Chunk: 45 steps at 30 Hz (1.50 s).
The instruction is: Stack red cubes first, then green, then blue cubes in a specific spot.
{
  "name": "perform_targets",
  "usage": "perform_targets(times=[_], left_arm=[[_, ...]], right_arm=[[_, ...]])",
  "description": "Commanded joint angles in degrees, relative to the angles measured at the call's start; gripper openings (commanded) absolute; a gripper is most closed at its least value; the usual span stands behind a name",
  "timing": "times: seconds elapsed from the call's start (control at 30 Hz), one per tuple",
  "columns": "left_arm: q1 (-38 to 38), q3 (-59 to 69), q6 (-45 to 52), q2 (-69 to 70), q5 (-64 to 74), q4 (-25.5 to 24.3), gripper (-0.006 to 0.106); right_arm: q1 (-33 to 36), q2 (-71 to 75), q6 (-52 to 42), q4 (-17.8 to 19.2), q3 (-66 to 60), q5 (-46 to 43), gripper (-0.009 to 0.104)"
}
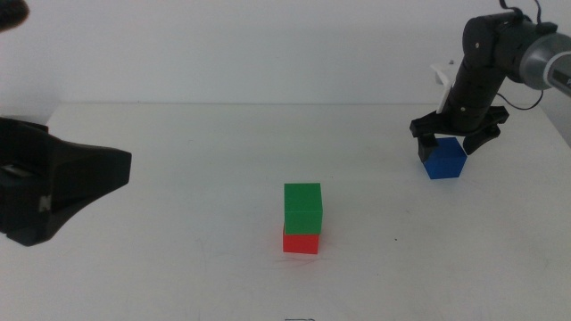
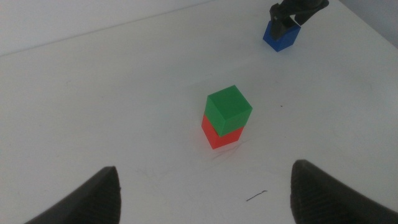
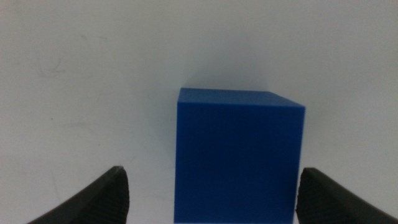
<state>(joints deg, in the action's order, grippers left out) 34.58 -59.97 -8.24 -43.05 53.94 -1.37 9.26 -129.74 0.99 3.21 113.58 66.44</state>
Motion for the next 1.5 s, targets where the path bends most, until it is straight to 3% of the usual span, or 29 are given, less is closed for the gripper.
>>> perform_targets(times=[0.0,0.2,0.3,0.37,0.5,0.53,0.8,1.07,1.2,1.33,1.4,1.47], left_arm=[[0.0,-1.4,-0.4,0.2,-4.0,0.0,0.094],[0.0,-1.4,-0.4,0.2,-4.0,0.0,0.094],[0.0,-1.4,-0.4,0.2,-4.0,0.0,0.094],[0.0,-1.4,-0.4,0.2,-4.0,0.0,0.094],[0.0,-1.4,-0.4,0.2,-4.0,0.0,0.094],[0.0,-1.4,-0.4,0.2,-4.0,0.0,0.094],[0.0,-1.4,-0.4,0.1,-4.0,0.0,0.094],[0.0,-1.4,-0.4,0.1,-4.0,0.0,0.094],[0.0,-1.4,-0.4,0.1,-4.0,0.0,0.094],[0.0,-1.4,-0.4,0.1,-4.0,0.0,0.094],[0.0,-1.4,-0.4,0.1,-4.0,0.0,0.094],[0.0,-1.4,-0.4,0.1,-4.0,0.0,0.094]], right_arm=[[-0.4,3.0,-0.5,0.7,1.9,-1.5,0.09],[-0.4,1.9,-0.5,0.7,1.9,-3.2,0.089],[-0.4,1.8,-0.5,1.3,1.9,-4.0,0.079],[-0.4,1.8,-0.1,1.9,1.9,-4.7,0.058],[-0.4,1.8,0.7,2.0,1.9,-5.3,0.002],[-0.4,1.8,0.7,1.9,1.9,-5.1,-0.002],[1.3,10.8,1.9,-0.1,-2.8,-1.1,-0.001],[7.9,28.7,13.9,4.6,-20.2,-4.9,-0.001],[11.0,34.4,24.4,7.6,-23.0,1.2,-0.001],[13.3,36.4,29.1,10.1,-22.8,8.2,-0.001],[14.2,36.9,29.4,9.7,-22.8,8.1,-0.001],[15.1,37.0,29.9,6.7,-22.8,8.1,-0.001]])
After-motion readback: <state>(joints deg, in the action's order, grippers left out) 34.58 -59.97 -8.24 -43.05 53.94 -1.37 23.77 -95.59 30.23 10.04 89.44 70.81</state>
